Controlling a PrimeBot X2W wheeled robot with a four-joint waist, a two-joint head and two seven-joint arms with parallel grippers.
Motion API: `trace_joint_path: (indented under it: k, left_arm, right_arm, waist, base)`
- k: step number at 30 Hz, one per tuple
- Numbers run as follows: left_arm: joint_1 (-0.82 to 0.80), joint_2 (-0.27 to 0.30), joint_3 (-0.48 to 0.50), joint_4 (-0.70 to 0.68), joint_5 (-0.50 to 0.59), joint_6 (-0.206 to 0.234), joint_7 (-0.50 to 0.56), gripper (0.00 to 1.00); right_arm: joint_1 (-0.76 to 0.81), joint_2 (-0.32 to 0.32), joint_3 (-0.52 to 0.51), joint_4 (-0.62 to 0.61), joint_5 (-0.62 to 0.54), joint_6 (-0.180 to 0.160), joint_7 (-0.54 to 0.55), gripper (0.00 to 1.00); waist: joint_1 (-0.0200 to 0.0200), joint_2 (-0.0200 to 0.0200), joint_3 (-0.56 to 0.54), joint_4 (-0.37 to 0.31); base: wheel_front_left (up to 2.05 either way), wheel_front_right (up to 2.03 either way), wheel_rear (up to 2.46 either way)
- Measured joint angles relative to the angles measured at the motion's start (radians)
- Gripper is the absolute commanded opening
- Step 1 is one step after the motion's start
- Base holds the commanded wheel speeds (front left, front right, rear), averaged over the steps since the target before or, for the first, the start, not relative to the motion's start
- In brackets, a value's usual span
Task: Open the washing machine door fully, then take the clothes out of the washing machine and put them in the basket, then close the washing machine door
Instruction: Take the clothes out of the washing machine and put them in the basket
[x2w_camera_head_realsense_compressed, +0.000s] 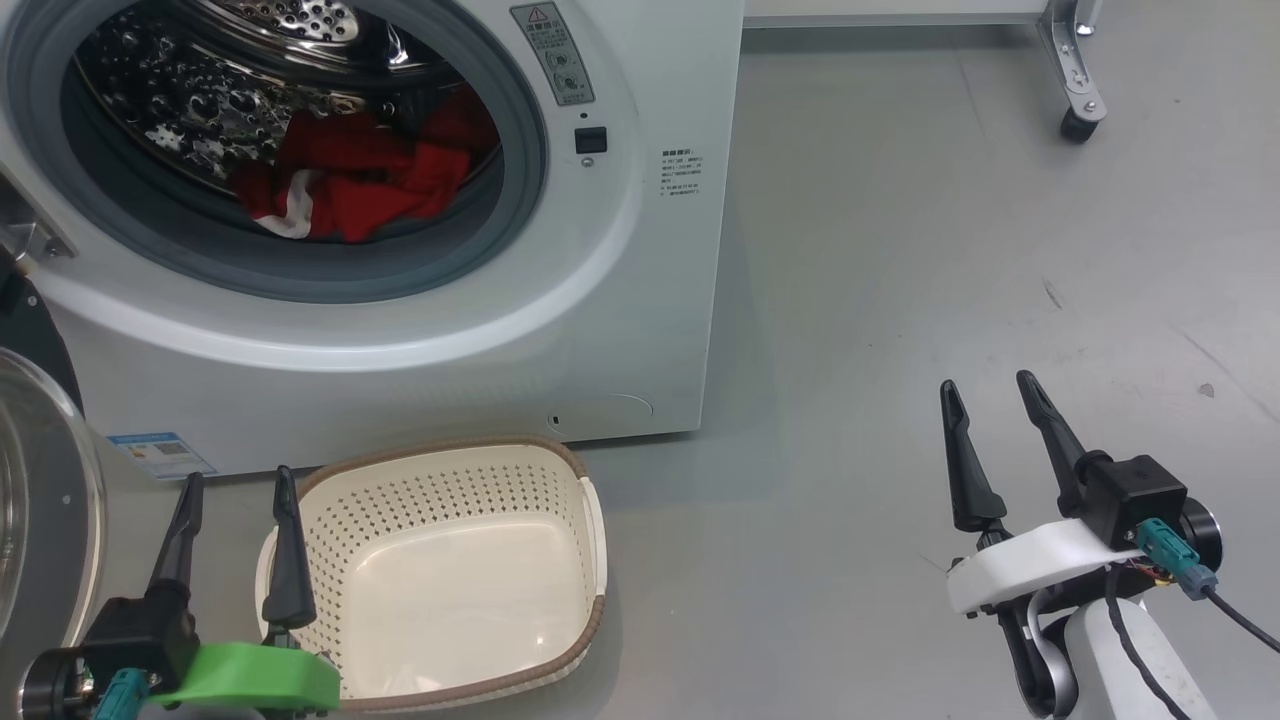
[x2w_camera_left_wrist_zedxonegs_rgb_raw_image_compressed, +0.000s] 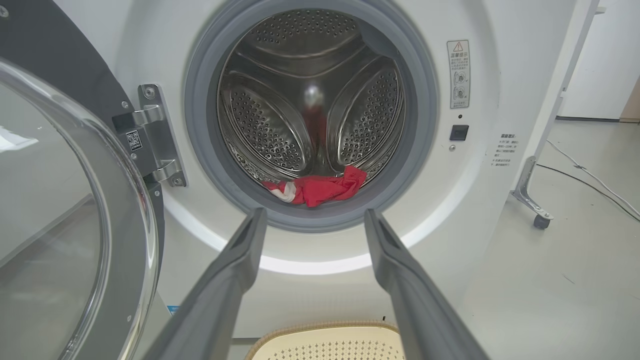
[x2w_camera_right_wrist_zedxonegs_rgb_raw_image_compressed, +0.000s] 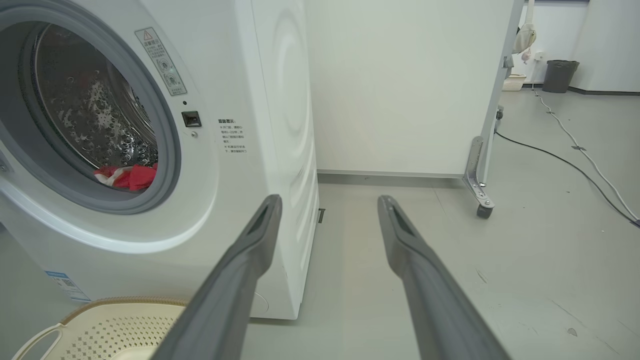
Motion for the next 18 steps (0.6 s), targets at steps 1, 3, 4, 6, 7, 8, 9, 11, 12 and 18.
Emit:
trace_joint_path:
  k: [1, 3, 4, 6, 7, 8, 9, 11, 12, 18]
  left_arm:
    - [0.0, 0.0, 0.0, 0.0, 0.0, 0.003, 0.0, 1.0]
    - [0.0, 0.0, -0.002, 0.0, 0.0, 0.003, 0.0, 1.0]
    - [0.0, 0.0, -0.002, 0.0, 0.0, 0.003, 0.0, 1.0]
    - [0.0, 0.0, -0.003, 0.0, 0.0, 0.003, 0.0, 1.0]
    - [0.0, 0.0, -0.003, 0.0, 0.0, 0.003, 0.0, 1.0]
    - [0.0, 0.0, -0.003, 0.0, 0.0, 0.003, 0.0, 1.0]
    - [0.0, 0.0, -0.004, 0.001, 0.0, 0.003, 0.0, 1.0]
    - [0.0, 0.0, -0.007, 0.001, 0.0, 0.003, 0.0, 1.0]
    - [0.0, 0.0, -0.01, 0.002, -0.001, 0.003, 0.0, 1.0]
    - [0.001, 0.0, -0.021, 0.008, -0.008, 0.002, 0.0, 1.0]
  right_arm:
    - [0.0, 0.0, 0.0, 0.0, 0.0, 0.001, 0.0, 1.0]
    - [0.0, 0.0, 0.0, 0.002, 0.0, 0.001, 0.0, 1.0]
    - [0.0, 0.0, 0.0, 0.002, 0.0, 0.001, 0.0, 1.0]
    - [0.0, 0.0, 0.0, 0.004, 0.0, 0.001, 0.0, 1.0]
    - [0.0, 0.0, 0.0, 0.004, 0.0, 0.001, 0.0, 1.0]
    - [0.0, 0.0, 0.0, 0.005, 0.0, 0.001, 0.0, 1.0]
    - [0.0, 0.0, 0.001, 0.006, 0.0, 0.001, 0.0, 1.0]
    - [0.0, 0.0, 0.002, 0.008, 0.001, 0.001, 0.0, 1.0]
    - [0.0, 0.0, 0.002, 0.008, 0.001, 0.002, 0.0, 1.0]
    - [0.0, 0.0, 0.005, 0.011, 0.002, 0.006, 0.0, 1.0]
  waist:
    - [0.0, 0.0, 0.0, 0.0]
    - [0.0, 0.0, 0.0, 0.001]
    - [0.0, 0.0, 0.0, 0.001]
    - [0.0, 0.0, -0.002, 0.001]
    - [0.0, 0.0, -0.002, 0.001]
    - [0.0, 0.0, -0.003, 0.001]
    - [0.0, 0.0, -0.004, 0.001]
    - [0.0, 0.0, -0.006, 0.001]
    - [0.0, 0.0, -0.007, 0.002]
    - [0.0, 0.0, -0.013, 0.003]
  base:
    - [0.71, -0.71, 0.0]
    - [0.65, -0.65, 0.0]
    - [0.59, -0.59, 0.0]
    - [0.53, -0.53, 0.0]
    - [0.47, -0.47, 0.0]
    - [0.43, -0.43, 0.0]
    - [0.39, -0.39, 0.0]
    - [0.33, -0.33, 0.0]
    - [0.27, -0.27, 0.0]
    - [0.13, -0.13, 0.0]
